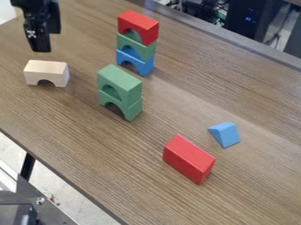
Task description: Put the white arch on top of the green arch
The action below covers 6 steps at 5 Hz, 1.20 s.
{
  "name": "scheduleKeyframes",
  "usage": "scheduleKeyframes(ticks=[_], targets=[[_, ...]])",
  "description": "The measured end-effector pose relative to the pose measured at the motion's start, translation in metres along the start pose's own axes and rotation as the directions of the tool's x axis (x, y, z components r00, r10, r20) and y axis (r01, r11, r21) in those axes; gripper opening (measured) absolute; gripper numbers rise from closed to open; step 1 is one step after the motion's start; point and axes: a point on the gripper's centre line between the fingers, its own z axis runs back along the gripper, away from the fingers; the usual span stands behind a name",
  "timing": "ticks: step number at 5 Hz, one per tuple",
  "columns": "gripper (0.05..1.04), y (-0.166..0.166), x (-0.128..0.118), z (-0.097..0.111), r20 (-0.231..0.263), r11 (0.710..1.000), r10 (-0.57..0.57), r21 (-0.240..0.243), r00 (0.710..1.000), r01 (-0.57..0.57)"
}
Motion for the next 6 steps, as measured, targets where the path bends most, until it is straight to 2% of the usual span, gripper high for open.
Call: scheduleKeyframes(ticks=[2,5,6], targets=[[0.999,0.008,-0.003,-0.014,-0.017,0.999,0.0,0.055,1.0,0.001],[0.999,0.014,-0.005,-0.019,-0.027,0.997,-0.009,0.073,1.0,0.011],[0.999,0.016,-0.003,-0.024,-0.014,0.997,-0.018,0.068,1.0,0.019]])
